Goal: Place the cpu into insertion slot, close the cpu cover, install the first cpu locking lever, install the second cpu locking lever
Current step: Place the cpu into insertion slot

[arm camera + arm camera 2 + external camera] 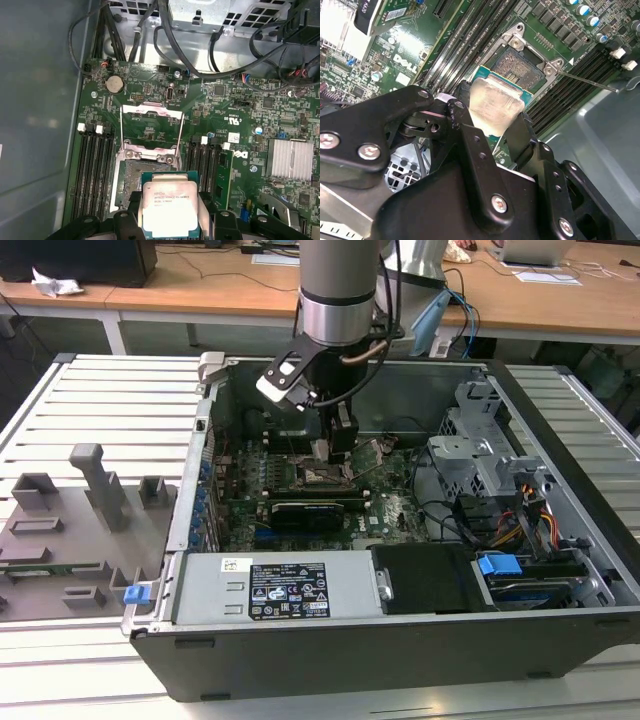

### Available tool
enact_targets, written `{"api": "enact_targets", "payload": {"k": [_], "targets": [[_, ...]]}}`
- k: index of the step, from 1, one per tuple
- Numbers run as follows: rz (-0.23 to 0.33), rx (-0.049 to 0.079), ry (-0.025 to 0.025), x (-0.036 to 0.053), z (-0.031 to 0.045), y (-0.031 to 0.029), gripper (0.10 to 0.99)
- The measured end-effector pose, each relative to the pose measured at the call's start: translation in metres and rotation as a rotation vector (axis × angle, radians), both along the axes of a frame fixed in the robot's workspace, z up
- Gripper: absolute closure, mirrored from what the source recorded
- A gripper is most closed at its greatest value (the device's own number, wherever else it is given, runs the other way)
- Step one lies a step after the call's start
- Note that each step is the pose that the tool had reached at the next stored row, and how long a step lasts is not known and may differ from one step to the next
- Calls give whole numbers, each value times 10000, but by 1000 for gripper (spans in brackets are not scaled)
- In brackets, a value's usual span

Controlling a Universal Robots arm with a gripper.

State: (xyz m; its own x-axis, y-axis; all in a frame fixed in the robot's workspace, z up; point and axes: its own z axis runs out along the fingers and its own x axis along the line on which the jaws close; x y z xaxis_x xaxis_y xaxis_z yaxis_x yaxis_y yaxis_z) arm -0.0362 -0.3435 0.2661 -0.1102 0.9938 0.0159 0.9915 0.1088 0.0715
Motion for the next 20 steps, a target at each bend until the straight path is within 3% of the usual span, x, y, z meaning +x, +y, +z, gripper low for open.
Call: {"api": "enact_targets", "payload": {"k": [12,20], "targets": [[-64,1,25,0,-56,2,557],[-409,1,31,0,-101,32,557]]}}
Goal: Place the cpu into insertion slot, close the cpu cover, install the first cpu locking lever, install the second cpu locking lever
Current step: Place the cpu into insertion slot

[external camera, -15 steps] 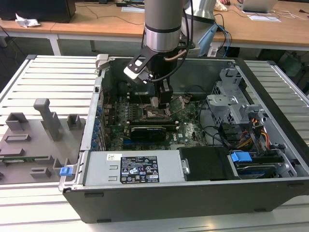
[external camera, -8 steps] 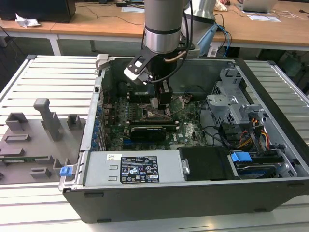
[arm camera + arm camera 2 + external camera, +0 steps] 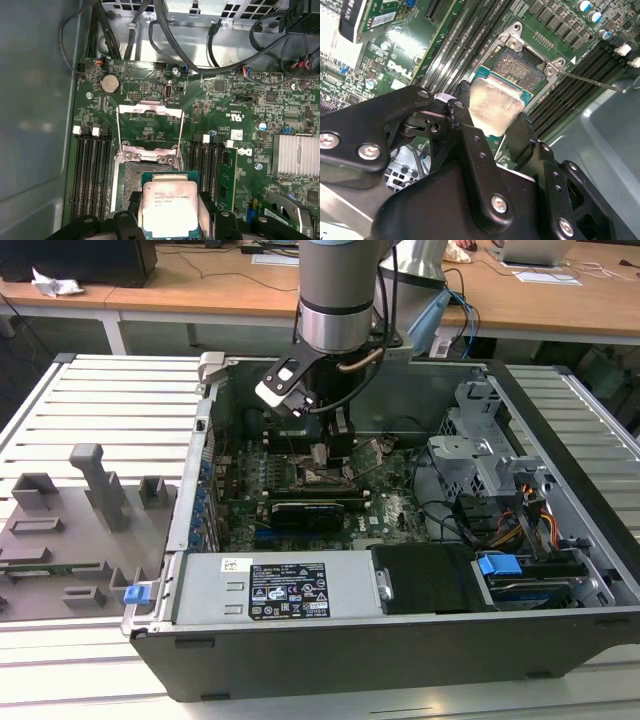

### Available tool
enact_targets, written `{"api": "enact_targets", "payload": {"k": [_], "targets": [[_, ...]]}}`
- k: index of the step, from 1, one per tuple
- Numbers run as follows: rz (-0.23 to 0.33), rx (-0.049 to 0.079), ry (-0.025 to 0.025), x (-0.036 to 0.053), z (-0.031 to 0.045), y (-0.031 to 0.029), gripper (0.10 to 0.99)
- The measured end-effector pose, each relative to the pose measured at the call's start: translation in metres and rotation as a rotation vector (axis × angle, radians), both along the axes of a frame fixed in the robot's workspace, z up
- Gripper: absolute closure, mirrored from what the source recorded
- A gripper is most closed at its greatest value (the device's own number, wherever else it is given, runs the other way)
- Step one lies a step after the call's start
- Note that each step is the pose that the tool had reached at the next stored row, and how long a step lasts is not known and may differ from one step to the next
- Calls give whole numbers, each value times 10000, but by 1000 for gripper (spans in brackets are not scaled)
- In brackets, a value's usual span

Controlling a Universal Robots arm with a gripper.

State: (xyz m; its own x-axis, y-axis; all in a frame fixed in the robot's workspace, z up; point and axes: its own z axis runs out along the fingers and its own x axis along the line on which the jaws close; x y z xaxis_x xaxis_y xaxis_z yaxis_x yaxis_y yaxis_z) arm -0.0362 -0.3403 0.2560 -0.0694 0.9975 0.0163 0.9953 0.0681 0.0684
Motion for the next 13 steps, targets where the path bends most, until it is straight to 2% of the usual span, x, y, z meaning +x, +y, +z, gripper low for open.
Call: {"api": "enact_targets", "payload": {"k": [6,13], "targets": [[-55,0,13,0,-58,82,557],[-103,1,40,0,-113,120,557]]}}
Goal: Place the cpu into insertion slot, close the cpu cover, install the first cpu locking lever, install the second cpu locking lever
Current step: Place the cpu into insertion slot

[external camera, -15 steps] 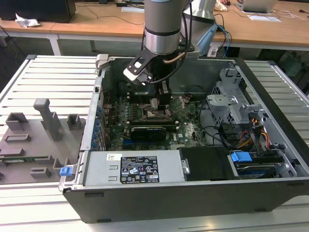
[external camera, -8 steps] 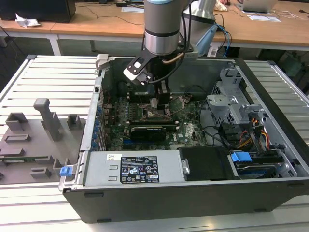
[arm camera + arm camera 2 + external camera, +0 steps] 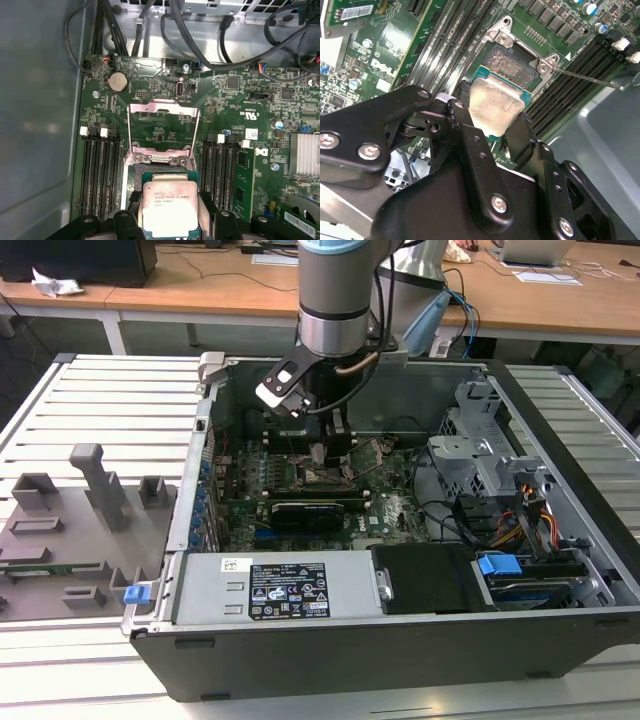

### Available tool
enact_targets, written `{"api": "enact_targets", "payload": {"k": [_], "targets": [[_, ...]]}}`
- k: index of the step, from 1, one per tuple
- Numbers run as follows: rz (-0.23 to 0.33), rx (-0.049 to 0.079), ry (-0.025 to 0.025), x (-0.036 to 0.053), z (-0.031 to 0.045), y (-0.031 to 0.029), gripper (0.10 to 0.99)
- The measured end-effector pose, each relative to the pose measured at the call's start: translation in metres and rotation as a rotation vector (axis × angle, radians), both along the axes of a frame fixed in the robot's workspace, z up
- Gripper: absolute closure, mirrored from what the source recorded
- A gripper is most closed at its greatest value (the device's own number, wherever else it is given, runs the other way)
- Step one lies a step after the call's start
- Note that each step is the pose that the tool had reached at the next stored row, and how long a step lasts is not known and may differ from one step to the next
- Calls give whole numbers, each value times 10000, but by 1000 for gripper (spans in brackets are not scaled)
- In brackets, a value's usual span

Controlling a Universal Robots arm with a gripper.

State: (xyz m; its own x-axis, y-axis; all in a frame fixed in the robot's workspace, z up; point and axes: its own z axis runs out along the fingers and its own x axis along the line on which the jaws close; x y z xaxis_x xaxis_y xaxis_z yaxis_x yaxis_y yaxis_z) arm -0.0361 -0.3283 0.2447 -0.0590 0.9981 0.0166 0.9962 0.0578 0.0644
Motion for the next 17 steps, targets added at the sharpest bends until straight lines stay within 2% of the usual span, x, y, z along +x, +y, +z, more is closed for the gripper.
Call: {"api": "enact_targets", "payload": {"k": [5,6,9,11,17], "targets": [[-115,0,4,-1,-50,10,557],[-495,-1,4,0,-96,20,557],[-498,-1,6,-40,-223,65,557],[-497,-1,17,-42,-277,79,557],[-608,-1,30,-57,-314,85,557]]}}
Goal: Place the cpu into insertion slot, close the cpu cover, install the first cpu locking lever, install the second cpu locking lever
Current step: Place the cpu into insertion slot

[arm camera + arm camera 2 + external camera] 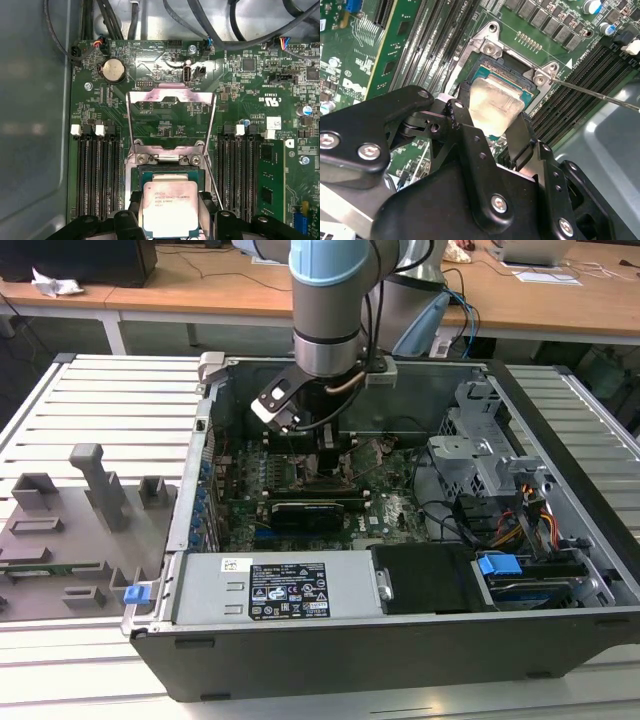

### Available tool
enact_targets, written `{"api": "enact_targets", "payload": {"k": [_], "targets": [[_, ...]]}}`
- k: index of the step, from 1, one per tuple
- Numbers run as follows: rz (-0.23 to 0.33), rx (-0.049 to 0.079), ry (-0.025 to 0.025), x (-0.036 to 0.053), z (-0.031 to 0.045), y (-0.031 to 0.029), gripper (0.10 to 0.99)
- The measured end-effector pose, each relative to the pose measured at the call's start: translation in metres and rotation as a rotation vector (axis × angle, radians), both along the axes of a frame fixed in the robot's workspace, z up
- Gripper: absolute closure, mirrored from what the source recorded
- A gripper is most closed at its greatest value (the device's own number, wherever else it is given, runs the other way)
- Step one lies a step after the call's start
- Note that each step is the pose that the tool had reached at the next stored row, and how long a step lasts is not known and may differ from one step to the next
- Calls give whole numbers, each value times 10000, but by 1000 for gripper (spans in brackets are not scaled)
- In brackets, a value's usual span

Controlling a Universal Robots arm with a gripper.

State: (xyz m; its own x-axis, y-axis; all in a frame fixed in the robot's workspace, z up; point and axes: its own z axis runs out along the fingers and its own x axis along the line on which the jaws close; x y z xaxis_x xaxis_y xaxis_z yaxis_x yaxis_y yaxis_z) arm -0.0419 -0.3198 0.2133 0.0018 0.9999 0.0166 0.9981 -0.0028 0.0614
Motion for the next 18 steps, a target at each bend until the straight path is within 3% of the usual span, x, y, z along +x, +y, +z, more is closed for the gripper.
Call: {"api": "enact_targets", "payload": {"k": [11,18], "targets": [[-143,-14,30,-6,-99,3,557],[-144,-31,29,-6,-107,4,557]]}}
